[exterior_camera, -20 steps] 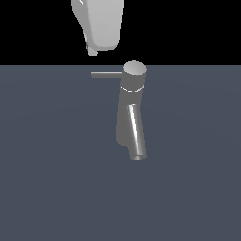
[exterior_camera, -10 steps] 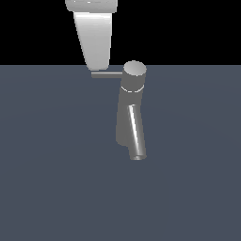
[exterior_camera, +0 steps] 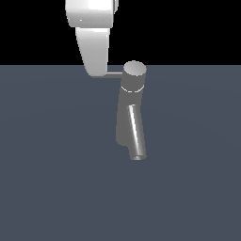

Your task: Turn on the faucet by rotating a designated handle.

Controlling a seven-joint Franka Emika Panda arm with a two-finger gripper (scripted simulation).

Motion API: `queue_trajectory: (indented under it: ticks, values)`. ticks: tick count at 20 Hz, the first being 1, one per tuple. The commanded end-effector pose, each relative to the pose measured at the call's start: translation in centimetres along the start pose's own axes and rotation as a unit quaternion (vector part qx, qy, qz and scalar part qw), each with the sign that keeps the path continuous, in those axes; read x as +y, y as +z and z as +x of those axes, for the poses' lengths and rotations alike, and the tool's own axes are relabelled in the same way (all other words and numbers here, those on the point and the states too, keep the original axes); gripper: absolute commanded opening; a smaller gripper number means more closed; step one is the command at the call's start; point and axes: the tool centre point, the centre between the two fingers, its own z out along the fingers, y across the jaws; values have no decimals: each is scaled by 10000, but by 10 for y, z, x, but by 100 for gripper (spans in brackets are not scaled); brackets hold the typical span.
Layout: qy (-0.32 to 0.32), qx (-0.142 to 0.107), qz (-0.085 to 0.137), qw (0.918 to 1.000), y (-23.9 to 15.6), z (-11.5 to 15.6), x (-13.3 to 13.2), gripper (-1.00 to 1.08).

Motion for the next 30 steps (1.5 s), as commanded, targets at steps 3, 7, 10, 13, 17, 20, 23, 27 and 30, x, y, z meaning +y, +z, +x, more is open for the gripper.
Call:
queue_trajectory:
  ticks: [3,7,10,13,17,20,23,27,30]
  values:
    - [55,26,18,10000,2,1,-2,-100]
    - [53,28,17,10000,2,1,-1,-100]
    - [53,28,17,10000,2,1,1,-100]
    - [51,29,15,10000,2,0,9,-100]
    - [51,29,15,10000,2,-1,20,-100]
    - [51,29,15,10000,2,-1,28,-100]
    - [51,29,15,10000,2,-2,36,-100]
    - [51,29,15,10000,2,-3,46,-100]
    - [51,29,15,10000,2,-4,54,-100]
